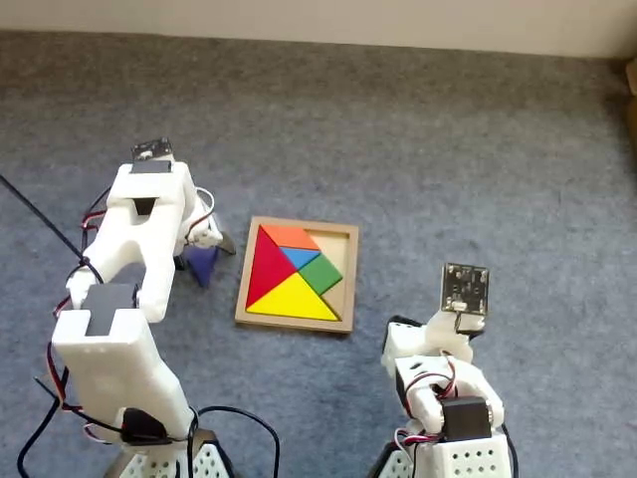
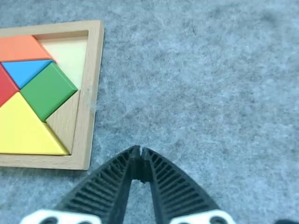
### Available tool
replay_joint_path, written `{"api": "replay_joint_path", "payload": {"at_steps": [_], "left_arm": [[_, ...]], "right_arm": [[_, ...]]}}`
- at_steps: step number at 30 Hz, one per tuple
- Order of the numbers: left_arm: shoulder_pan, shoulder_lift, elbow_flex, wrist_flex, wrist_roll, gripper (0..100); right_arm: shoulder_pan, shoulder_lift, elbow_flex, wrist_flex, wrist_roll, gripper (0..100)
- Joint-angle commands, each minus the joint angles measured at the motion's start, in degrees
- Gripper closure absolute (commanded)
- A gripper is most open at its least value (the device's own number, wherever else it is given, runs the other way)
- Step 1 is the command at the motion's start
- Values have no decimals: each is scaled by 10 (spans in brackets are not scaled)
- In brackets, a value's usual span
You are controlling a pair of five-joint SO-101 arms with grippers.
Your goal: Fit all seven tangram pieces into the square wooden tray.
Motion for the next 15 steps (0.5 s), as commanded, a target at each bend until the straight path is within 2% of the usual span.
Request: {"api": "replay_joint_path", "payload": {"at_steps": [1, 8, 15], "left_arm": [[-7, -3, -3, 2, 6, 700], [-7, -3, 3, -11, 3, 794], [-7, -4, 3, -11, 2, 800]], "right_arm": [[9, -7, 66, -19, 8, 994], [9, -7, 66, -19, 8, 994], [9, -7, 66, -19, 8, 994]]}}
